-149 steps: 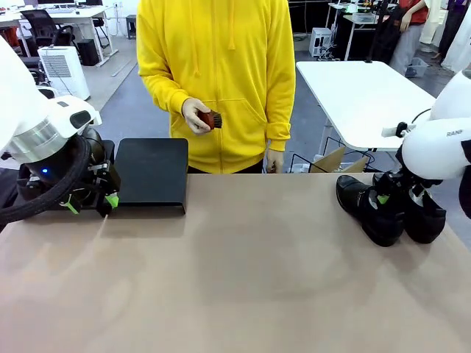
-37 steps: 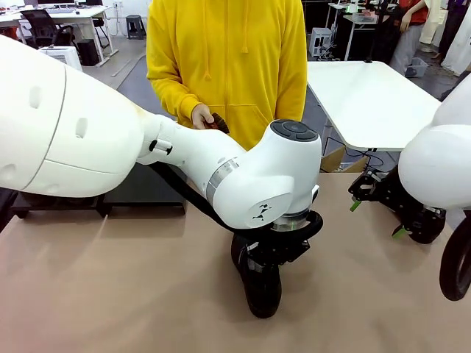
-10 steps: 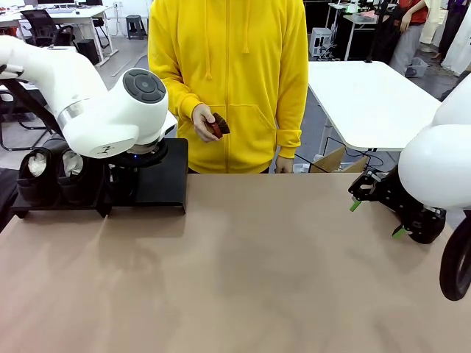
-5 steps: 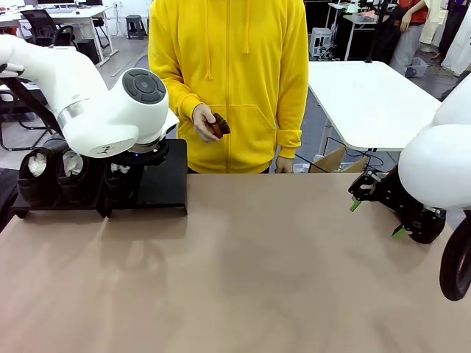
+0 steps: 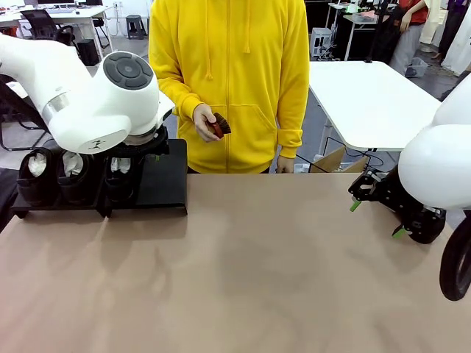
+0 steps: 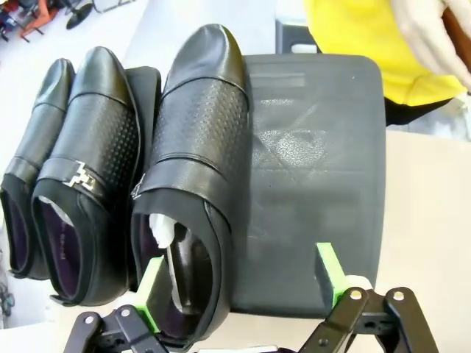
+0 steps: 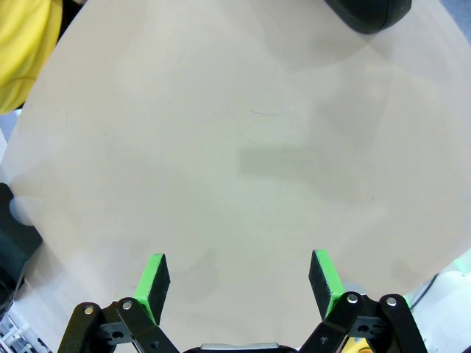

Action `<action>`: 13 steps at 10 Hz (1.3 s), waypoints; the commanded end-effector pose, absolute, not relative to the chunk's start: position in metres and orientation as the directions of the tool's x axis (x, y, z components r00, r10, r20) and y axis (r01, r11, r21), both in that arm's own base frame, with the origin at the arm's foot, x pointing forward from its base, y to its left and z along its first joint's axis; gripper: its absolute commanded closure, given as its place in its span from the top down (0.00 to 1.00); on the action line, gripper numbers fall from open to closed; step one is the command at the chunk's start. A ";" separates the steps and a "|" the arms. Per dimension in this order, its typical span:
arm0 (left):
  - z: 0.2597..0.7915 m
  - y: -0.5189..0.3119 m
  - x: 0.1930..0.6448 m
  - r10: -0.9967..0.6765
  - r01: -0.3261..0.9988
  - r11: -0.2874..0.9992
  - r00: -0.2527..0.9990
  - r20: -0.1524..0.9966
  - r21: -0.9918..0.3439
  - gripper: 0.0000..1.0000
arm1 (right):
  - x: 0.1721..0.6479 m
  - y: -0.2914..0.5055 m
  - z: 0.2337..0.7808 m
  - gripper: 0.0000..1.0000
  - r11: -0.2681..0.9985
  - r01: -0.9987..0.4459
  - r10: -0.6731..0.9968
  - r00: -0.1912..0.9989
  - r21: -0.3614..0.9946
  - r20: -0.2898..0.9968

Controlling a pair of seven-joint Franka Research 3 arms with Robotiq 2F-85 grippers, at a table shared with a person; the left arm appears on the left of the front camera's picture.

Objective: Organize the shoes by placing them on the stand.
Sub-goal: Place the Shoe from the middle of the table onto the Shoes Stand, then pick up one Shoe and place it in the middle of the table.

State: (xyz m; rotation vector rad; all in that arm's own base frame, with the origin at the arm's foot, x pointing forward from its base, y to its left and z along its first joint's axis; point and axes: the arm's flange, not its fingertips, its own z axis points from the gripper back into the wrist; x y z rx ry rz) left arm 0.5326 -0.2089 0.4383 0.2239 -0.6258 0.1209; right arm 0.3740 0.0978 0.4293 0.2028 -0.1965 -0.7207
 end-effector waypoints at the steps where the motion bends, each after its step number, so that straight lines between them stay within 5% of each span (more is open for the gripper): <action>1: 0.431 -0.209 0.543 -0.008 -0.155 0.962 0.805 0.593 0.223 1.00 | 0.375 0.097 0.429 1.00 0.745 0.616 -0.656 0.746 0.254 0.115; 7: 0.428 -0.211 0.541 0.006 -0.155 0.966 0.811 0.586 0.205 1.00 | 0.375 0.097 0.429 1.00 0.745 0.616 -0.656 0.746 0.254 0.115; 9: 0.475 -0.244 0.472 0.042 -0.062 0.998 0.819 0.572 0.016 1.00 | 0.375 0.097 0.429 1.00 0.745 0.616 -0.656 0.746 0.254 0.115; 13: 0.515 -0.287 0.397 -0.007 0.054 0.992 0.921 0.389 -0.110 1.00 | 0.375 0.097 0.429 1.00 0.745 0.616 -0.656 0.746 0.254 0.115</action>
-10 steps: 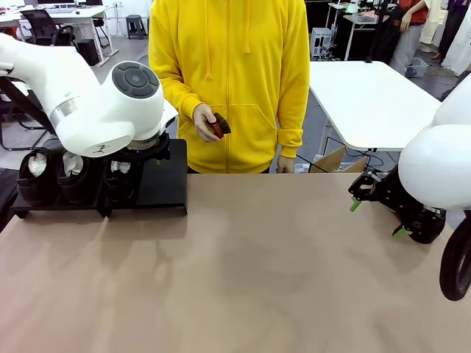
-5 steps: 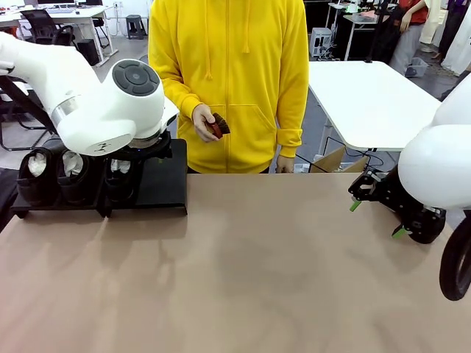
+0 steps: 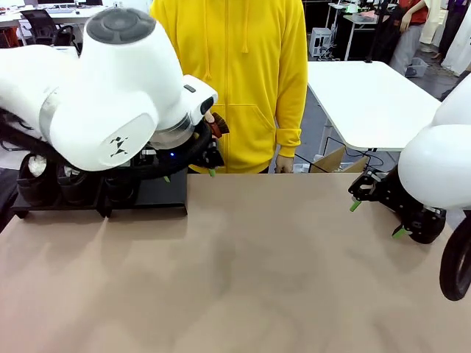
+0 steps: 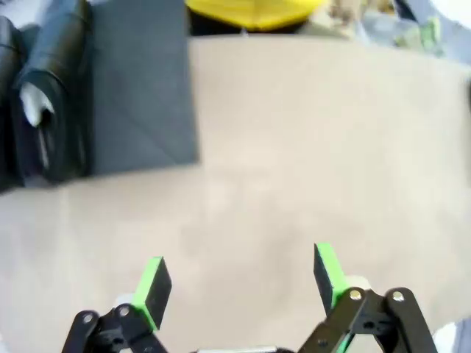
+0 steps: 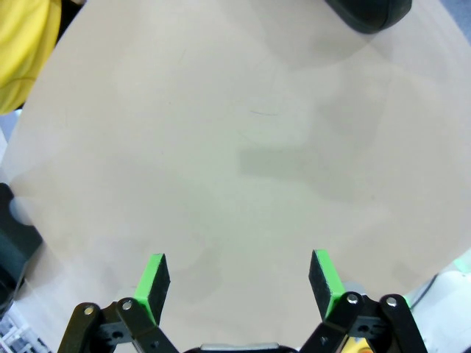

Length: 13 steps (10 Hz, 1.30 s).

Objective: Organize the shoes by placing them on the stand.
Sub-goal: Pick up one Shoe and place it in the middle of the table.

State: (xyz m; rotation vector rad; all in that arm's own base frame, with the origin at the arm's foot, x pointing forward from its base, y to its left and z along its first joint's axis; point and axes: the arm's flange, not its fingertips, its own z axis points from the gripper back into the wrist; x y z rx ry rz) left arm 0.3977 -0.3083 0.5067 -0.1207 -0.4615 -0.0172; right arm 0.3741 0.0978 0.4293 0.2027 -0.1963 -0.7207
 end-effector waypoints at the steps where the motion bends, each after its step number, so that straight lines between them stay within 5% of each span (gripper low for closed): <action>1: 0.519 -0.287 0.388 -0.011 0.065 0.989 0.930 0.367 -0.135 1.00 | 0.375 0.097 0.429 1.00 0.745 0.616 -0.656 0.746 0.254 0.115; 4: 0.533 -0.278 0.376 0.010 0.056 0.976 0.954 0.300 -0.209 1.00 | 0.376 0.086 0.436 1.00 0.842 0.503 -0.533 0.832 0.197 0.156; 6: 0.534 -0.267 0.378 0.135 -0.065 0.976 0.931 0.339 -0.209 1.00 | 0.403 0.068 0.438 1.00 0.912 0.382 -0.408 0.887 0.152 0.216; 7: 0.534 -0.283 0.381 0.026 0.038 0.979 0.950 0.311 -0.199 1.00 | 0.424 0.057 0.437 1.00 0.937 0.321 -0.344 0.912 0.135 0.222; 10: 0.534 -0.283 0.381 0.026 0.038 0.979 0.950 0.311 -0.199 1.00 | 0.466 0.024 0.427 1.00 0.996 -0.090 0.088 0.960 -0.004 0.266; 12: 0.534 -0.283 0.381 0.026 0.038 0.979 0.950 0.311 -0.199 1.00 | 0.480 0.014 0.428 1.00 0.955 -0.276 0.295 0.926 -0.110 0.236; 13: 0.534 -0.283 0.381 0.026 0.038 0.979 0.950 0.311 -0.199 1.00 | 0.485 0.011 0.427 1.00 0.957 -0.258 0.283 0.932 -0.131 0.228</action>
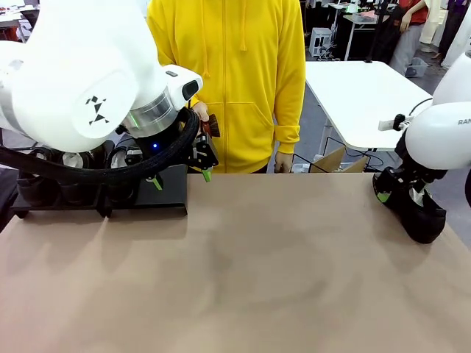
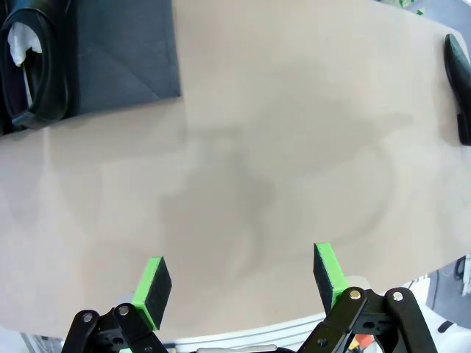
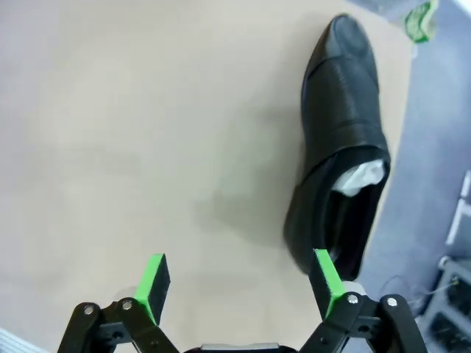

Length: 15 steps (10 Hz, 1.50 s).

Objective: Organize the shoes by placing them on the stand.
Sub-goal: Pick up one Shoe and place it in the middle of the table.

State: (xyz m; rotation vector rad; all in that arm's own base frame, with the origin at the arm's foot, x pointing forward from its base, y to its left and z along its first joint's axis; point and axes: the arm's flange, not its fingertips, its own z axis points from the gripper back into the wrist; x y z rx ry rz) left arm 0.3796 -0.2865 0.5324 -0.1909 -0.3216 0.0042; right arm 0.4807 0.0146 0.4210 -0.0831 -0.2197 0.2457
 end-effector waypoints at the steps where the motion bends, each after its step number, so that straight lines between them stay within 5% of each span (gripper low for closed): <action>1: 0.534 -0.283 0.381 0.026 0.038 0.979 0.950 0.311 -0.199 1.00 | 0.475 0.019 0.420 1.00 0.983 -0.167 0.179 0.961 -0.074 0.213; 7: 0.534 -0.283 0.381 0.026 0.038 0.979 0.950 0.311 -0.199 1.00 | 0.491 -0.017 0.403 1.00 0.949 -0.301 0.314 0.931 -0.097 0.185; 15: 0.534 -0.283 0.381 0.026 0.038 0.979 0.950 0.311 -0.199 1.00 | 0.530 -0.034 0.336 1.00 0.962 -0.266 0.272 0.957 -0.065 0.105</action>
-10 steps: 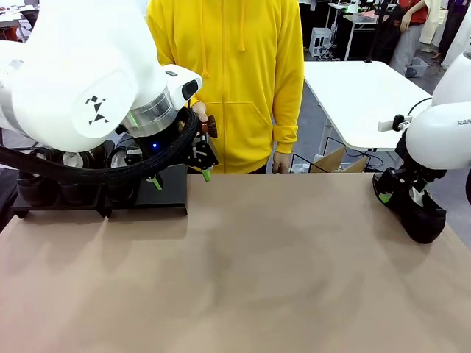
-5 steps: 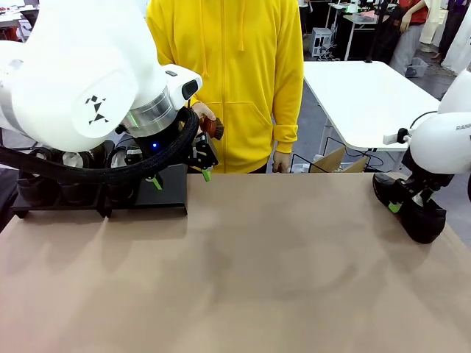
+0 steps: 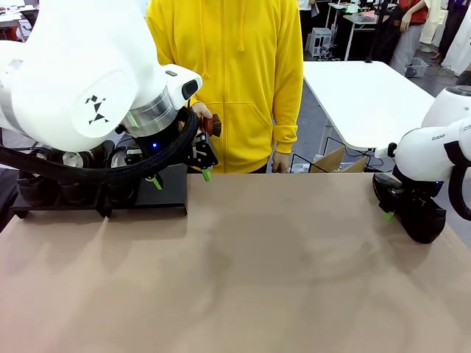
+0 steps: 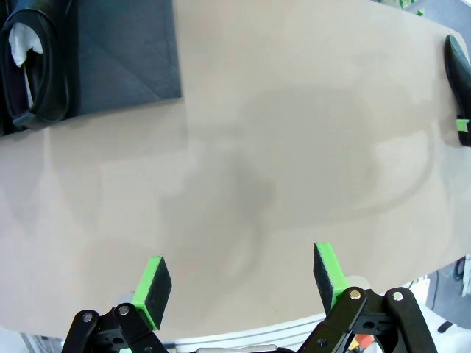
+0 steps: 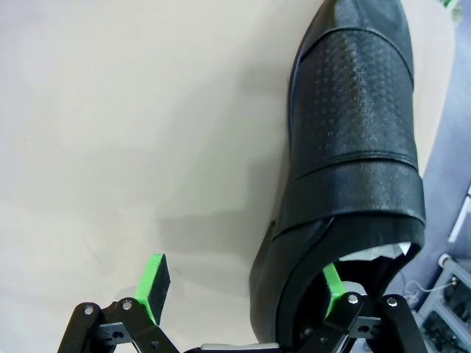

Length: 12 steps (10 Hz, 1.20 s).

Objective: Organize the shoes by placing them on the stand.
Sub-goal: Pick up one Shoe and place it in the middle of the table.

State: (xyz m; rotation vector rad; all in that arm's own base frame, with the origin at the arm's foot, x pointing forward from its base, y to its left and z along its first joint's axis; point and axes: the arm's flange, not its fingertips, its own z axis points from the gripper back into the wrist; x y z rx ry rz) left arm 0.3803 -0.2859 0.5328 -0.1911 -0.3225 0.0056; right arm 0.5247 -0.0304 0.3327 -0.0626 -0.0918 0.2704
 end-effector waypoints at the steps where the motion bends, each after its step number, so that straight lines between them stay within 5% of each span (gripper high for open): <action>1: 0.534 -0.283 0.381 0.026 0.038 0.979 0.950 0.311 -0.199 1.00 | 0.532 -0.036 0.331 1.00 0.966 -0.252 0.257 0.961 -0.056 0.100; 2: 0.534 -0.283 0.381 0.026 0.038 0.979 0.950 0.311 -0.199 1.00 | 0.532 -0.037 0.329 1.00 0.971 -0.236 0.239 0.965 -0.038 0.110; 7: 0.534 -0.283 0.381 0.026 0.038 0.979 0.950 0.311 -0.199 1.00 | 0.532 -0.041 0.333 0.04 0.984 -0.171 0.177 0.977 -0.058 0.117; 12: 0.534 -0.283 0.381 0.026 0.038 0.979 0.950 0.311 -0.199 1.00 | 0.535 -0.043 0.346 0.00 0.986 -0.116 0.130 0.985 -0.123 0.115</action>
